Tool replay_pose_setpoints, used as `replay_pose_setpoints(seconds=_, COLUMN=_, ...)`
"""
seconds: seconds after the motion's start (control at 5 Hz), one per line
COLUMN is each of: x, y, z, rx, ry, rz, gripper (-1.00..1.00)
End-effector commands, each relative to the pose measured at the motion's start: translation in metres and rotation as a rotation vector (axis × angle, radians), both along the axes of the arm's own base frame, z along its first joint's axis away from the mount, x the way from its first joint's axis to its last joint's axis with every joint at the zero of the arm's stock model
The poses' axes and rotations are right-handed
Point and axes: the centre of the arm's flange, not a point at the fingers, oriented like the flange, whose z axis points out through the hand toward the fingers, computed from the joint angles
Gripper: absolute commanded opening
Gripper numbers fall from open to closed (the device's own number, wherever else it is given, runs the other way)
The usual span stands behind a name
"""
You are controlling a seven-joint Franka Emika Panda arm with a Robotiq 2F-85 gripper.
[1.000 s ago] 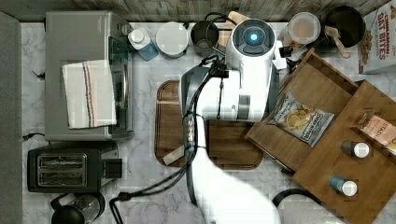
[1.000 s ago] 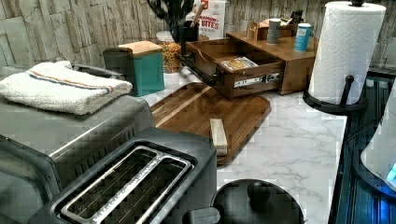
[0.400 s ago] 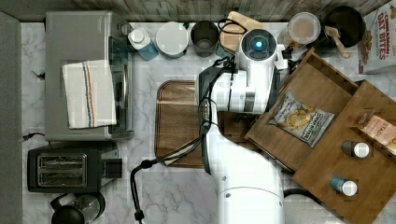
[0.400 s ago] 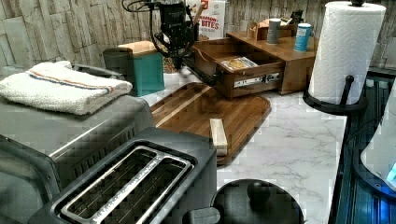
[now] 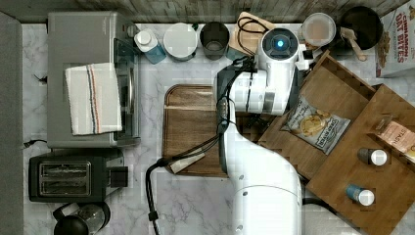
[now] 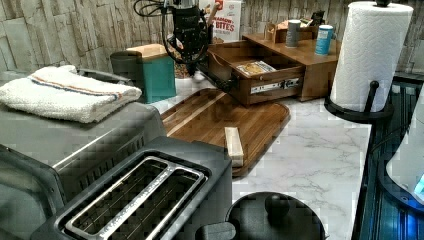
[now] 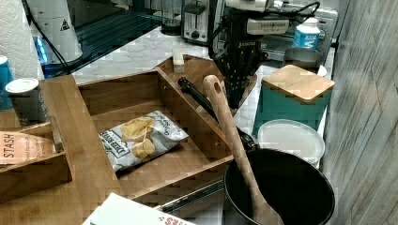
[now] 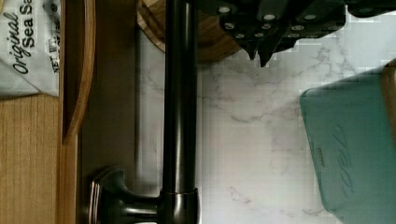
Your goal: Close the drawer.
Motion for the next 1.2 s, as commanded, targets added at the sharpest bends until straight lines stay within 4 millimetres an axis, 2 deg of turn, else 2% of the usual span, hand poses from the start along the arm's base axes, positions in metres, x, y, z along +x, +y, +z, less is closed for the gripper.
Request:
replay_pose_setpoints(seconds=0.2, x=0.036, y=-0.039, z=0.068, rx=-0.008, ry=-0.096, rz=-0.012, gripper=-1.0)
replay_pose_setpoints(seconds=0.4, x=0.032, y=-0.051, z=0.077, rx=0.006, ry=-0.051, rz=0.02, gripper=-1.0)
replay_pose_setpoints(seconds=0.6, x=0.01, y=-0.074, z=0.071, rx=0.04, ry=-0.045, rz=0.047, gripper=-1.0)
replay_pose_setpoints(seconds=0.8, x=-0.015, y=-0.1, z=0.064, rx=0.004, ry=-0.082, rz=0.074, gripper=-1.0)
replay_pose_setpoints(seconds=1.0, x=-0.035, y=-0.139, z=0.063, rx=0.026, ry=-0.049, rz=0.111, gripper=-1.0)
replay_pose_setpoints(seconds=1.2, x=-0.063, y=-0.188, z=0.073, rx=0.043, ry=0.006, rz=0.143, gripper=-1.0)
